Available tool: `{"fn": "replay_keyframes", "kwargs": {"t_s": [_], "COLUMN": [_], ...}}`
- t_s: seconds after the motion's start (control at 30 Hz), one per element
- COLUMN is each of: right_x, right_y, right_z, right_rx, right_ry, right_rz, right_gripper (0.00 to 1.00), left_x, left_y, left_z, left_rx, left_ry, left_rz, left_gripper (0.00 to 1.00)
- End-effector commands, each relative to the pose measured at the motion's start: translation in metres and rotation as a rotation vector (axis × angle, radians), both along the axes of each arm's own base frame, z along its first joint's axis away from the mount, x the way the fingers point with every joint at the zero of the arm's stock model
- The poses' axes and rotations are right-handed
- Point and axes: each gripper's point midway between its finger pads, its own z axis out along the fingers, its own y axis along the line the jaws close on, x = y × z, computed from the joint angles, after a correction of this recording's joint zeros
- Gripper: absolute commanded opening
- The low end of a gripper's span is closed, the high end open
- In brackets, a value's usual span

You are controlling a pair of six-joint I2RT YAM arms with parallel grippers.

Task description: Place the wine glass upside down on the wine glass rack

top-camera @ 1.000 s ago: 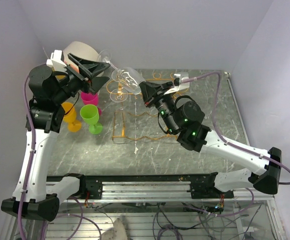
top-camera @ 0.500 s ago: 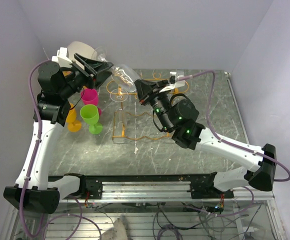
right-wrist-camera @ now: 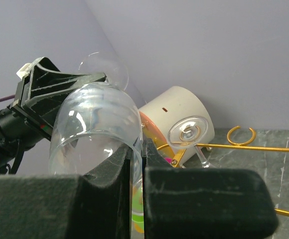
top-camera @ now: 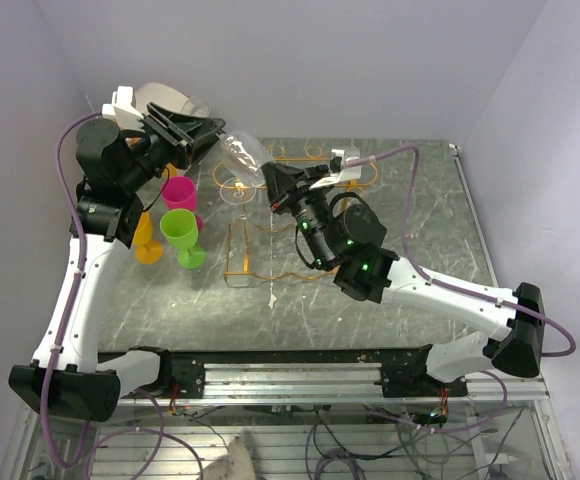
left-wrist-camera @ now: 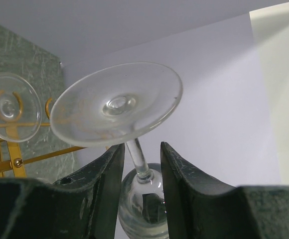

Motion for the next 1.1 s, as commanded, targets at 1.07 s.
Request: {"fn": "replay_keyframes", "kwargs": {"t_s": [1.07], "right_x": [-0.051], "right_y": [0.009], "right_z": [0.01], "right_rx": [-0.166], "right_ry": [-0.168], "right_rz": [-0.547], "right_gripper": [0.0], "left_x": [-0.009], "left_y": [0.009], "left_z": [0.027], "left_rx": [0.001], "left_ry": [-0.078], "left_rz": [0.044], "left_gripper": [0.54]}}
